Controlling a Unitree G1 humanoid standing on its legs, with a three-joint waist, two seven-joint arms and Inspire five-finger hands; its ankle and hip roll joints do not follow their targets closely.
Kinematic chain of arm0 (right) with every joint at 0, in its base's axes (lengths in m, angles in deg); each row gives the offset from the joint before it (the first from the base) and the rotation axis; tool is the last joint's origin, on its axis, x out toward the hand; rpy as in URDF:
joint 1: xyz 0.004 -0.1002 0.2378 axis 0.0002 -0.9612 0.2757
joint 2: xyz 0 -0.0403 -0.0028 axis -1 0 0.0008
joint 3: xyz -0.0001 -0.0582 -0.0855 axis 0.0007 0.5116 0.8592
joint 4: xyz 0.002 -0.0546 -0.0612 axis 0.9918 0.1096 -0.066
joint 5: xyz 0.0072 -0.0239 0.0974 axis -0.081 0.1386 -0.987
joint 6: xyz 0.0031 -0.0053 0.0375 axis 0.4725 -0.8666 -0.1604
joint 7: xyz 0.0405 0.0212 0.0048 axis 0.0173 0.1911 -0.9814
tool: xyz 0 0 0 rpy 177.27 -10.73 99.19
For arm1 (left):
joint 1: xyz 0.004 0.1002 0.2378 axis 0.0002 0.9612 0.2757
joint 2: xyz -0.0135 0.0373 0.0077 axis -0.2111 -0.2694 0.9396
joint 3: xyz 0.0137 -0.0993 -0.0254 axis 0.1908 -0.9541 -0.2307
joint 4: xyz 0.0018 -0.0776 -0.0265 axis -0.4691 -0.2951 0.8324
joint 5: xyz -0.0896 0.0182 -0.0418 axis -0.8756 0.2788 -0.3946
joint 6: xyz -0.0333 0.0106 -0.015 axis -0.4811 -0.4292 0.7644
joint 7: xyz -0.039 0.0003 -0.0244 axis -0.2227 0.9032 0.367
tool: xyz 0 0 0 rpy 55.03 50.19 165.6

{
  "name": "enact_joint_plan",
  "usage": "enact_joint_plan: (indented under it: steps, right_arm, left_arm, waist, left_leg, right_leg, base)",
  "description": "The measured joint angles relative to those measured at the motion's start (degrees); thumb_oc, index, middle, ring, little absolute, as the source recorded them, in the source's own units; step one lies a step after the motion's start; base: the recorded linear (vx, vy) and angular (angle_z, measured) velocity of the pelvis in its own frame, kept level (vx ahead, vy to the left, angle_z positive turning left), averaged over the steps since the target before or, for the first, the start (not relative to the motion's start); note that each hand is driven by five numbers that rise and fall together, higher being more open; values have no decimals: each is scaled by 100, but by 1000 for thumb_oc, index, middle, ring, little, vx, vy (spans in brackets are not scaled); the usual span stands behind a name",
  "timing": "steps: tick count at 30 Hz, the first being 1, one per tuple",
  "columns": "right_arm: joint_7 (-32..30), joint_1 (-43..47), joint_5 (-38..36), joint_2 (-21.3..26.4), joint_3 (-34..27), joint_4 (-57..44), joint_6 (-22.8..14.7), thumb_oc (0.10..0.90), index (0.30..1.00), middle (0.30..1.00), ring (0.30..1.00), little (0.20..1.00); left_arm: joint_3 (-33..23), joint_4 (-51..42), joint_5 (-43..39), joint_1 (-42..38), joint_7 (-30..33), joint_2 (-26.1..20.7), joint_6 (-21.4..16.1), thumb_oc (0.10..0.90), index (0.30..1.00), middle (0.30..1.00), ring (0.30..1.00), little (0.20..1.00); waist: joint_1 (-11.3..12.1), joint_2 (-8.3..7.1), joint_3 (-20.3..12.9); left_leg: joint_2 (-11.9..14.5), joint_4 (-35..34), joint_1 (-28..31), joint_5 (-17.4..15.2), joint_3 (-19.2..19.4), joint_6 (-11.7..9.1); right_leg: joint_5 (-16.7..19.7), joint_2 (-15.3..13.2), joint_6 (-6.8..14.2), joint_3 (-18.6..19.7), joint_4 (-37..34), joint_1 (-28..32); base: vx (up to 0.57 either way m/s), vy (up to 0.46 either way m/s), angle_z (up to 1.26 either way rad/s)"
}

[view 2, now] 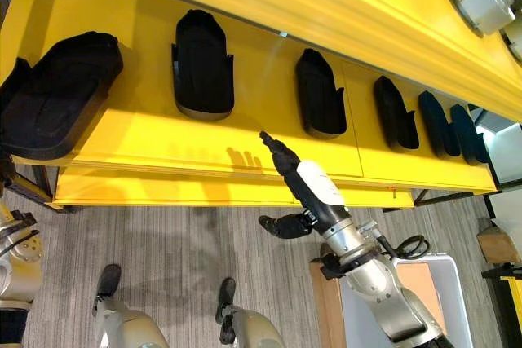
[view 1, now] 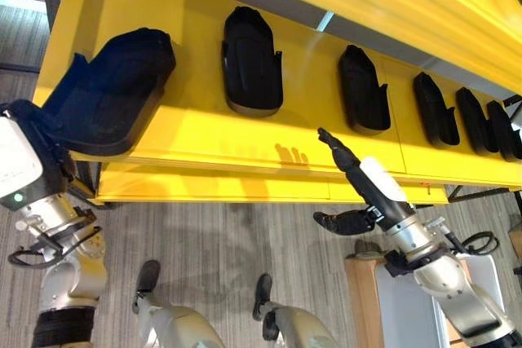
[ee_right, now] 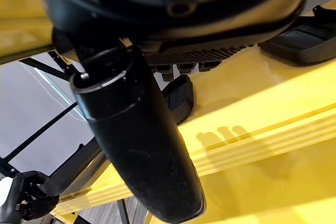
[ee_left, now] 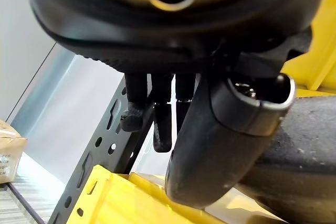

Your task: Move parts from the plastic box to the shelf.

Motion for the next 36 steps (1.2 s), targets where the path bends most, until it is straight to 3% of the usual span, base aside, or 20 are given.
enact_joint_plan:
  steps: [5,12,18,19,20,21,36]
  right_arm:
    - [2,-5,-1,6,16,-133,-1,900,1000,1000,1000,1000]
    - [4,-16,-2,78,42,-147,-73,900,1000,1000,1000,1000]
    - [4,-34,-1,95,49,-147,-108,900,1000,1000,1000,1000]
    - [3,-33,-1,97,55,-147,-110,900,1000,1000,1000,1000]
    - [4,-32,-1,102,61,-147,-111,900,1000,1000,1000,1000]
    - [4,-30,-1,102,68,-148,-113,900,1000,1000,1000,1000]
    - [4,-19,-3,100,115,-159,-129,900,1000,1000,1000,1000]
  left_arm:
    - [0,0,-11,-3,45,-2,56,400,300,300,300,300]
    - [172,3,-139,-195,244,-148,119,400,300,300,300,300]
    - [184,18,-242,-259,264,-178,207,400,300,300,300,300]
    - [202,24,-252,-302,263,-179,208,571,539,539,539,539]
    - [239,38,-329,-400,266,-179,223,673,682,682,682,682]
    - [266,44,-401,-475,258,-180,224,900,1000,1000,1000,1000]
    - [397,48,-693,-631,197,-178,344,900,1000,1000,1000,1000]
  waist:
    - [-12,-30,-22]
    - [0,-193,-128]
    - [-34,-211,-131]
    - [-38,-218,-132]
    - [-36,-226,-132]
    - [-37,-237,-137]
    - [-24,-284,-173]
  left_leg:
    - [5,6,0,1,2,1]
    - [58,20,-107,12,-9,-11]
    - [73,20,-118,34,6,-27]
    - [72,20,-126,35,7,-26]
    - [72,22,-138,38,6,-22]
    - [72,25,-151,40,6,-20]
    - [48,78,-159,57,106,-11]
  right_leg:
    - [53,11,-69,2,-18,-2]
    - [84,71,-88,4,-56,-72]
    - [114,85,-57,37,-105,-89]
    - [118,84,-54,38,-111,-92]
    - [123,84,-55,36,-114,-96]
    - [127,84,-54,35,-116,-104]
    - [268,73,-64,151,-210,-132]
  base:
    - [0,0,0]
    - [0,0,0]
    - [11,-2,-3]
    - [0,0,0]
    - [0,0,0]
    - [0,0,0]
    - [3,2,-3]
